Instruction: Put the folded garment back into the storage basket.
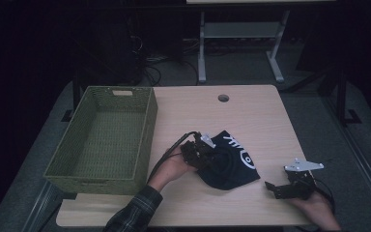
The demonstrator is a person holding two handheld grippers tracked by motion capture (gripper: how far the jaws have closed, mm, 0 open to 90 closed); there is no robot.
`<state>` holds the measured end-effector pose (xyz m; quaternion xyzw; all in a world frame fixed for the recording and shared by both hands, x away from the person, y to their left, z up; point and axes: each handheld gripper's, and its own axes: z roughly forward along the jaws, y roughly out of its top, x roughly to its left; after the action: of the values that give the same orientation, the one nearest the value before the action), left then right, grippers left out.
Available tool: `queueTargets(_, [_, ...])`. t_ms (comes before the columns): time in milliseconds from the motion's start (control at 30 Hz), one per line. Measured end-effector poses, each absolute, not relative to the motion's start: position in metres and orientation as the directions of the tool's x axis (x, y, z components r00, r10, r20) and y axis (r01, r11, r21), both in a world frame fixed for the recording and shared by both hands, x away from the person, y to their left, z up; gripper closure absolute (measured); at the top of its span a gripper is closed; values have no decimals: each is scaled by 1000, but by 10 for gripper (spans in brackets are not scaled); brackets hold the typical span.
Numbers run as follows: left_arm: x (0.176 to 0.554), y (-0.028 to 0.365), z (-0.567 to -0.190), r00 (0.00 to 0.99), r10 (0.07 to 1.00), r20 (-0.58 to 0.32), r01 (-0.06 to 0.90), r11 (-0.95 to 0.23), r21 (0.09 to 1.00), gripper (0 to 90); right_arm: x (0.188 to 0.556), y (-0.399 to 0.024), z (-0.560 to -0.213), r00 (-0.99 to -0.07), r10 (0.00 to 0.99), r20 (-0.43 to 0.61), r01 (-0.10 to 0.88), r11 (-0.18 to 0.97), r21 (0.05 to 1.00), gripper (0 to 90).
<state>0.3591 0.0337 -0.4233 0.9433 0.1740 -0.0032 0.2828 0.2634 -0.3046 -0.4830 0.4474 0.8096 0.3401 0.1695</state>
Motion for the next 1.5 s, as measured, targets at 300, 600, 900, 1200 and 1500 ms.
queueTargets(300, [361,39,-407,937,333,-103,333,-768,547,731,264,-305,-483,-543,839,29,608,369,703,24])
queueTargets(600, [366,37,-385,937,335,-99,331,-758,561,731,263,-305,-483,-542,840,31,610,368,702,24])
queueTargets(900, [370,43,-361,937,336,-97,329,-747,577,731,263,-304,-483,-541,840,31,610,367,702,24])
queueTargets(1200, [374,53,-341,932,352,-88,335,-739,585,731,264,-305,-483,-543,839,29,608,369,703,24])
queueTargets(1500, [376,67,-322,926,371,-70,338,-730,594,731,264,-305,-483,-543,839,30,609,368,703,24])
